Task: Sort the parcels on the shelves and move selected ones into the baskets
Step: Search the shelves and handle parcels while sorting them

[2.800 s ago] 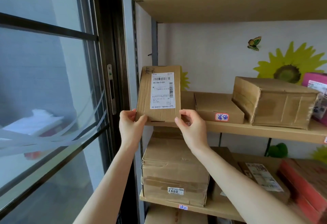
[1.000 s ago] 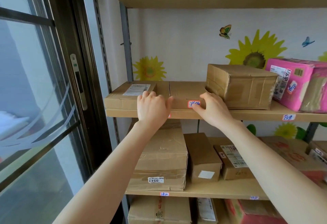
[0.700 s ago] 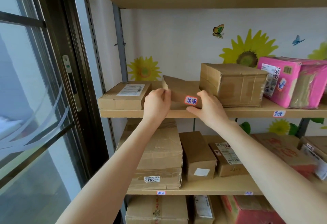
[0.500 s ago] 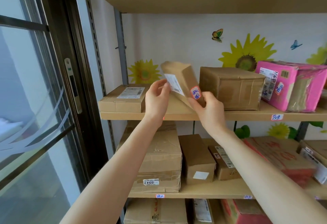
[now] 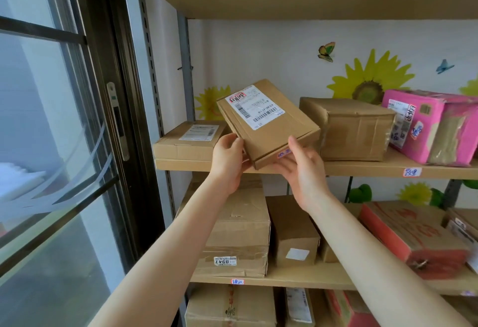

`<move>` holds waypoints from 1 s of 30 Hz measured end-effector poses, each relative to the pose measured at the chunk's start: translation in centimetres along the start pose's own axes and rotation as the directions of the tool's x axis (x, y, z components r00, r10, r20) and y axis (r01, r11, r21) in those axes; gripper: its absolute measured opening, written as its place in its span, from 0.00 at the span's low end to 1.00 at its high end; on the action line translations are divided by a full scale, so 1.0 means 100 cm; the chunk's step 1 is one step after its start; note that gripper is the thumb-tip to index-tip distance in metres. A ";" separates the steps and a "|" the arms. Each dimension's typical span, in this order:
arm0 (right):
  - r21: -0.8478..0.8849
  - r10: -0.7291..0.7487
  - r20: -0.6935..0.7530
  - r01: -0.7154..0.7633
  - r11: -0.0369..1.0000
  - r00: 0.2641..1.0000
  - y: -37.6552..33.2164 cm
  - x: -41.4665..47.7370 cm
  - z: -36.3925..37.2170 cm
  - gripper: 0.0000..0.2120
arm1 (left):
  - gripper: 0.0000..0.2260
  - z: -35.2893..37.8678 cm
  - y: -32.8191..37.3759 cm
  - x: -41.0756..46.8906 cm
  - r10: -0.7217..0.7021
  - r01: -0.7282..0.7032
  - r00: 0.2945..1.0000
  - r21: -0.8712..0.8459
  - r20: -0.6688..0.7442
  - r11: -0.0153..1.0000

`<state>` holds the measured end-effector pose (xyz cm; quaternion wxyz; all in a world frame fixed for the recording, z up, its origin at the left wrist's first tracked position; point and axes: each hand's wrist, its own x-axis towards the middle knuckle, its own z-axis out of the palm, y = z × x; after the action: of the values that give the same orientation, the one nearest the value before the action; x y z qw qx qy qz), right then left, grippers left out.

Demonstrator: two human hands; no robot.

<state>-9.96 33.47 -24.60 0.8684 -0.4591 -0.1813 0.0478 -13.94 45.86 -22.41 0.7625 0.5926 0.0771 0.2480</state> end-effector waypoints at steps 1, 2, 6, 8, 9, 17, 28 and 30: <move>0.015 -0.014 -0.017 0.014 1.000 1.000 -0.003 0.000 -0.001 0.08 | 0.13 -0.002 -0.001 -0.001 0.028 -0.028 0.999 0.018 -0.030 0.999; 0.022 -0.036 -0.037 0.037 0.999 0.999 -0.007 0.000 -0.003 0.10 | 0.12 -0.003 -0.003 -0.001 0.068 -0.065 0.995 0.048 -0.071 0.997; -0.121 -0.218 -0.099 0.206 0.971 0.971 -0.013 -0.013 -0.027 0.18 | 0.14 0.000 -0.015 -0.011 0.299 -0.267 0.931 0.167 -0.212 0.949; -0.199 -0.291 -0.090 0.269 0.942 0.953 -0.013 -0.028 -0.048 0.15 | 0.15 0.015 -0.022 -0.023 0.339 -0.314 0.919 0.144 -0.202 0.938; -0.219 -0.304 -0.100 0.277 0.935 0.947 -0.014 -0.038 -0.061 0.14 | 0.15 0.026 -0.026 -0.031 0.325 -0.308 0.926 0.117 -0.189 0.944; -0.297 -0.272 -0.487 0.136 0.945 0.830 -0.043 -0.156 -0.234 0.10 | 0.09 0.161 -0.135 -0.124 0.146 -0.161 0.983 0.145 0.108 0.976; -0.209 -0.179 -0.927 -0.060 0.976 0.330 -0.149 -0.363 -0.531 0.07 | 0.05 0.446 -0.333 -0.333 -0.363 0.152 0.742 0.386 0.564 0.910; -0.192 -0.169 -0.960 -0.085 0.978 0.223 -0.164 -0.399 -0.570 0.08 | 0.06 0.484 -0.362 -0.370 -0.470 0.179 0.606 0.466 0.641 0.866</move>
<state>-27.95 -30.29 -51.28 0.7407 -0.4695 0.3828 -0.2906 -15.64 -19.71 -49.19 0.6391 0.7438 -0.0854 -0.1762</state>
